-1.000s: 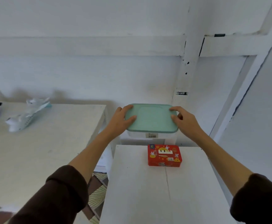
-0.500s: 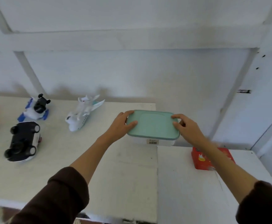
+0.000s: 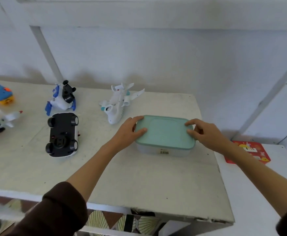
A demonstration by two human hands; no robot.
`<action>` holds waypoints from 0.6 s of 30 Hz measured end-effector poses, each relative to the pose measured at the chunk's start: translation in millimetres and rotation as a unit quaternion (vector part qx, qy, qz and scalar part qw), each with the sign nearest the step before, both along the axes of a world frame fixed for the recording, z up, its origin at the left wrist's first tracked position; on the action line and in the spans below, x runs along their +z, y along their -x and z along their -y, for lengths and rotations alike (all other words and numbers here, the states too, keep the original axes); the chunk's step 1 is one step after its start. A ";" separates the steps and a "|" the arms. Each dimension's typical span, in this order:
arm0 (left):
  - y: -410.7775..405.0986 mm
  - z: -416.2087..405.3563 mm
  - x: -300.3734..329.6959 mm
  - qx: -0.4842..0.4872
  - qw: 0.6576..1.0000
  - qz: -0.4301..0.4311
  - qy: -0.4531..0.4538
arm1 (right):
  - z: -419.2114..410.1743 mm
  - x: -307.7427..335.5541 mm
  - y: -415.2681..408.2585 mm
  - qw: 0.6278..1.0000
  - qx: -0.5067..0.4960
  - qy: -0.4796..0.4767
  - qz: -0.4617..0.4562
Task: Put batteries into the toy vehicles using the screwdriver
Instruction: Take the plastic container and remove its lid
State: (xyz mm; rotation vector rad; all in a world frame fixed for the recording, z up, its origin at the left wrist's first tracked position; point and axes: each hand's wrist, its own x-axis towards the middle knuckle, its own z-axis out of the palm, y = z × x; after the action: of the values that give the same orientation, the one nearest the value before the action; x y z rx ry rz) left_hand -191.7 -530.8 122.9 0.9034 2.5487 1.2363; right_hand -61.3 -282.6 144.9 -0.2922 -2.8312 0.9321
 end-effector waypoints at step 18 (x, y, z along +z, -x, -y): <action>10.8 -11.0 -2.5 0.075 0.985 0.099 -0.121 | 73.0 10.8 80.0 0.992 0.110 -0.059 -0.001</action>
State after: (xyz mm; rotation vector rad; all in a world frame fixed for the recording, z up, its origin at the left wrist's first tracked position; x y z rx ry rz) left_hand -202.5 -519.8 120.3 0.6021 2.3815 1.6187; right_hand -141.3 -355.6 155.7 0.0357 -2.9446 0.7956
